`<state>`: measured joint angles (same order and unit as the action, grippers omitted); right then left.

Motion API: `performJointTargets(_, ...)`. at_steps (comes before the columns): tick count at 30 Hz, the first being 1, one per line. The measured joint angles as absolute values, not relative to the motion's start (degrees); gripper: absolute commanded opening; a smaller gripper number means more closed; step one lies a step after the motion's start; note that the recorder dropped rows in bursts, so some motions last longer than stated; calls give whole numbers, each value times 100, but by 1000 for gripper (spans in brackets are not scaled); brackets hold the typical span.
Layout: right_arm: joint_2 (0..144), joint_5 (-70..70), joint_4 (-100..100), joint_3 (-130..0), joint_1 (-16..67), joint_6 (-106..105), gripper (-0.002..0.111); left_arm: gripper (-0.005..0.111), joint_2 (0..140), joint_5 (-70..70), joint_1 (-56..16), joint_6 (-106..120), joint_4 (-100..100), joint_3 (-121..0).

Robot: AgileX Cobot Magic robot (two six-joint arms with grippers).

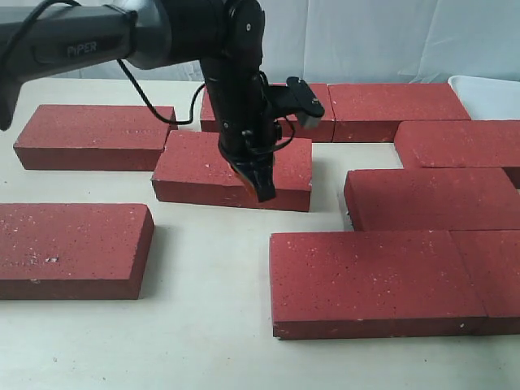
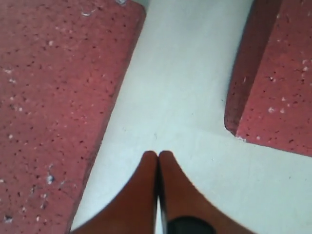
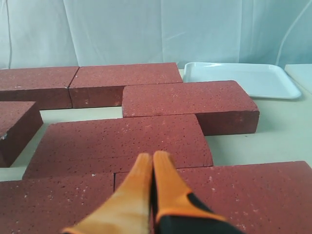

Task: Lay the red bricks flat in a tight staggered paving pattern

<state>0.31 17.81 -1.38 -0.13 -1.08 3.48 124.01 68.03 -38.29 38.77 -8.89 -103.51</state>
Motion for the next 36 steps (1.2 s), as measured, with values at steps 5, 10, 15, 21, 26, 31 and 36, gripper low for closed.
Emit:
performJointTargets(5,31,1781,-138,-13,-108,348,-1,0,12723,6610,-3829,4214,-912,-10351)
performJointTargets(10,31,1781,-138,-13,-108,348,-1,0,12953,6254,-3829,4262,-925,-10351)
performJointTargets(15,31,1781,-138,-13,-108,348,-1,0,13031,5910,-3829,4262,-925,-10351)
performJointTargets(21,31,1781,-138,-13,-108,348,-1,0,13035,5444,-3829,4262,-925,-10351)
performJointTargets(26,31,1781,-138,-13,-108,348,-1,0,13035,5162,-3829,4277,-913,-10351)
performJointTargets(31,31,1781,-138,-13,-108,348,-1,0,13035,4995,-3829,4277,-765,-10351)
performJointTargets(36,31,1781,-138,-13,-108,348,-1,0,13057,4967,-3829,4287,-601,-10351)
